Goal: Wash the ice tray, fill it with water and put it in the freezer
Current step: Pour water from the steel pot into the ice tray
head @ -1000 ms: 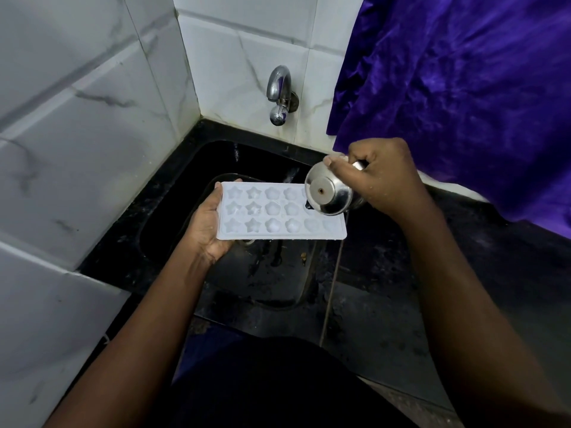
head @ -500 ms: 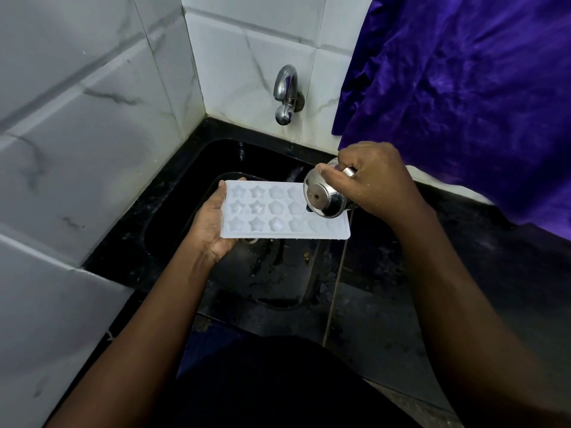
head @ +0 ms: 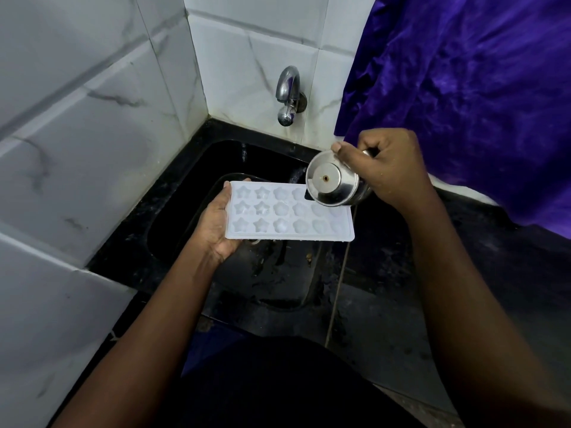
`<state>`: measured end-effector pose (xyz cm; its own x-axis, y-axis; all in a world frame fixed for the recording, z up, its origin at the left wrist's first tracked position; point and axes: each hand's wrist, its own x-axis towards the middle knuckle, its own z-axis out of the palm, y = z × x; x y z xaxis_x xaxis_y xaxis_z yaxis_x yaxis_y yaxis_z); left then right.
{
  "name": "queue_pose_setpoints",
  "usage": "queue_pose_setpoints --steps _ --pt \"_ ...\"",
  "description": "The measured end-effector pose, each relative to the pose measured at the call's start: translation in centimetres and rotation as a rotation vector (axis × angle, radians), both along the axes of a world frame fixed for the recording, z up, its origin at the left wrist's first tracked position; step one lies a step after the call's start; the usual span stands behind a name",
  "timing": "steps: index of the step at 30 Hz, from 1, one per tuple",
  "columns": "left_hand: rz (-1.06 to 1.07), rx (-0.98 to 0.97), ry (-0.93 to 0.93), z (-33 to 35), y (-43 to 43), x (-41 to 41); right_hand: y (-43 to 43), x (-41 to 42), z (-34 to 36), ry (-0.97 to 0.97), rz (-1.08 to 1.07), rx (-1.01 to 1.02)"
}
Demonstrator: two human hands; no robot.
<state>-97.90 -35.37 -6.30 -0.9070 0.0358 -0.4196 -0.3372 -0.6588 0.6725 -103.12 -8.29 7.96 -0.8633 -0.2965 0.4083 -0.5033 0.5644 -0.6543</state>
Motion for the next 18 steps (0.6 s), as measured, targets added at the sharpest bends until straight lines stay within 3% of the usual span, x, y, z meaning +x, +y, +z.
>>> queue_pose_setpoints --steps 9,18 --pt "-0.004 -0.018 -0.022 -0.7 -0.4 -0.6 -3.2 0.3 -2.3 0.109 0.08 0.263" --pt "-0.009 -0.034 0.019 -0.8 -0.3 -0.7 -3.4 0.1 -2.0 0.19 0.073 0.314"
